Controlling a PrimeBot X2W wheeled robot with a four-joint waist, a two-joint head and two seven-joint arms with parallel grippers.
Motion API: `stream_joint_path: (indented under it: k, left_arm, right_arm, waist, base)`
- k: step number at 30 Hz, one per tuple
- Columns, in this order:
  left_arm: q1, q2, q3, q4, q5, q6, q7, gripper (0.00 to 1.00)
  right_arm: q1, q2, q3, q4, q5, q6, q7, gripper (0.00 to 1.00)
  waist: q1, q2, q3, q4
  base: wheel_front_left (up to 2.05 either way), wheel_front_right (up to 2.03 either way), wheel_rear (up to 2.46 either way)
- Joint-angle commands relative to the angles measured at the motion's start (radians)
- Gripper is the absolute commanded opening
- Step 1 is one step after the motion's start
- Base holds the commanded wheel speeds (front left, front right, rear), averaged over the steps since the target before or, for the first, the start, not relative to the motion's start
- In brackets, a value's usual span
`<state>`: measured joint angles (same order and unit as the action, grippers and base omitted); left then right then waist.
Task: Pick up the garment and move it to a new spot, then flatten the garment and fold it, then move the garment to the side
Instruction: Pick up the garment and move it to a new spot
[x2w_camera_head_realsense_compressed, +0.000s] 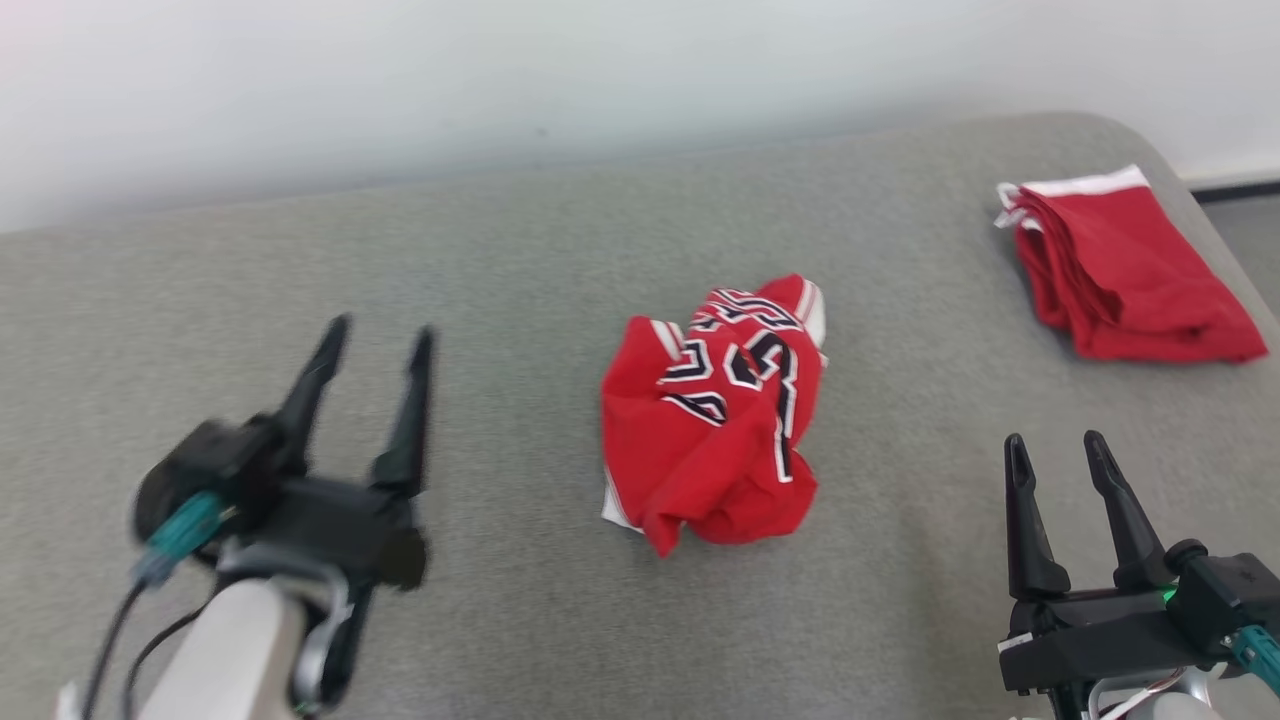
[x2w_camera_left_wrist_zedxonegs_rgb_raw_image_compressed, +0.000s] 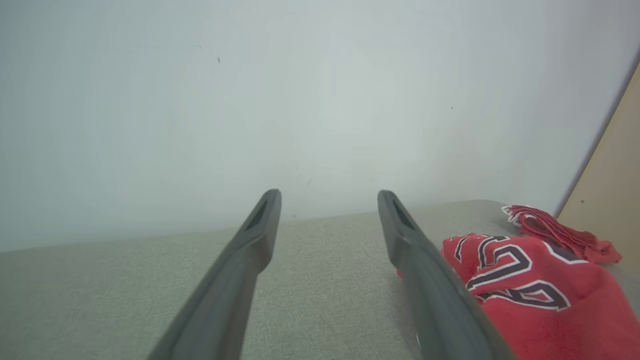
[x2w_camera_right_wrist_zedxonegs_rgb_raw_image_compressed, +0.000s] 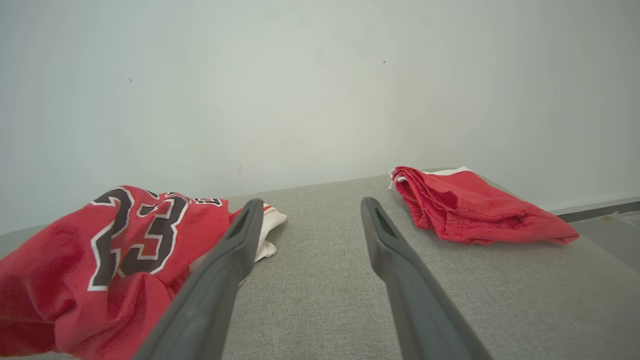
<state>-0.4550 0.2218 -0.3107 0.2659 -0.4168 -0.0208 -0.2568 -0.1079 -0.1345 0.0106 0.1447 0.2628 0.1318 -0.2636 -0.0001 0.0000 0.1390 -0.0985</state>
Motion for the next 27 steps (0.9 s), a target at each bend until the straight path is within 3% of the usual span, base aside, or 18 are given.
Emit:
stream_joint_path:
  k: [1, 9, 17, 27]
  left_arm:
    - [0.054, 0.023, 0.032, -0.022, -0.01, 0.013, -0.007, 1.0]
    - [0.277, 0.07, 0.165, -0.142, 0.0, 0.063, -0.007, 1.0]
    - [0.429, 0.018, 0.258, -0.202, 0.035, 0.057, -0.008, 1.0]
    - [0.471, -0.04, 0.332, -0.215, 0.081, 0.015, -0.008, 1.0]
  right_arm:
    - [0.012, -0.007, 0.004, -0.004, -0.003, -0.002, -0.001, 1.0]
    - [0.034, -0.007, 0.015, -0.003, -0.01, -0.002, -0.001, 1.0]
    - [0.051, -0.013, 0.027, 0.003, -0.001, -0.003, -0.001, 1.0]
    - [0.062, -0.015, 0.037, 0.016, 0.006, -0.003, -0.001, 1.0]
  waist:
    - [0.0001, 0.0, -0.051, 0.065]
    - [0.0001, 0.0, -0.081, 0.116]
    - [0.0001, 0.0, -0.089, 0.127]
    - [0.0001, 0.0, -0.076, 0.118]
  base:
    - [0.0, 0.0, 0.0]
    - [0.0, 0.0, 0.0]
    - [0.0, 0.0, 0.0]
    - [0.0, 0.0, 0.0]
